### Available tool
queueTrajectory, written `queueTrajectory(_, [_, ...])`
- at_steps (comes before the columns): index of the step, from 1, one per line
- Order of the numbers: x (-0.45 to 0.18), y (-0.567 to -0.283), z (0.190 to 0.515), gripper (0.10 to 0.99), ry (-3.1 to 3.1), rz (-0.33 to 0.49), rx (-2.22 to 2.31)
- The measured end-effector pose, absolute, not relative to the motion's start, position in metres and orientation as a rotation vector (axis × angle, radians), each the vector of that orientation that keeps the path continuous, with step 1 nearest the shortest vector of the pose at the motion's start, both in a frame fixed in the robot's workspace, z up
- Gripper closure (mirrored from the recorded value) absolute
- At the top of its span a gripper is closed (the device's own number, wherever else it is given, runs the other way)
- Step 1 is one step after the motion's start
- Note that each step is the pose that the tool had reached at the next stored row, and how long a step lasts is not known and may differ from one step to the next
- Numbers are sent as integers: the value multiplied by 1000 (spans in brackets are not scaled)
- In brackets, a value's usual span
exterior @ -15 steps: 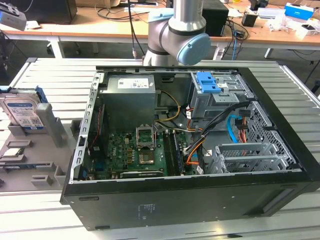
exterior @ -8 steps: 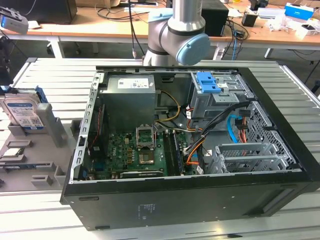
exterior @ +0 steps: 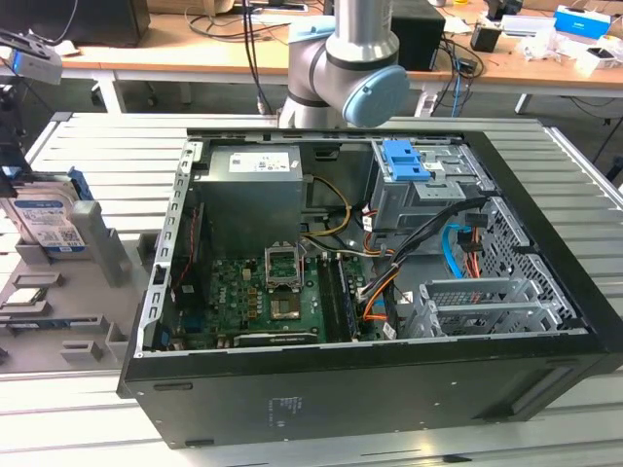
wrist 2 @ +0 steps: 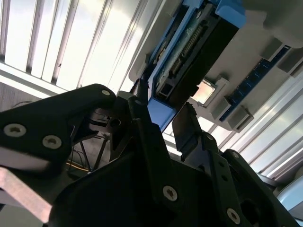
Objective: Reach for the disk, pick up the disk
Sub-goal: 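Pick up the disk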
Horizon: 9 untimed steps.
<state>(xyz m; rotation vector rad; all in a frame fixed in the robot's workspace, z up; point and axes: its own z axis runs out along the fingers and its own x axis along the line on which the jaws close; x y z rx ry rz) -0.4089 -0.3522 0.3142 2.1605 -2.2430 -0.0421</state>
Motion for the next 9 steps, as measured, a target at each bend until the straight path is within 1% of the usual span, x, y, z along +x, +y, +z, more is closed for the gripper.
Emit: queueTrajectory(9, [-409,-352,295,604,-2220,-42,2184])
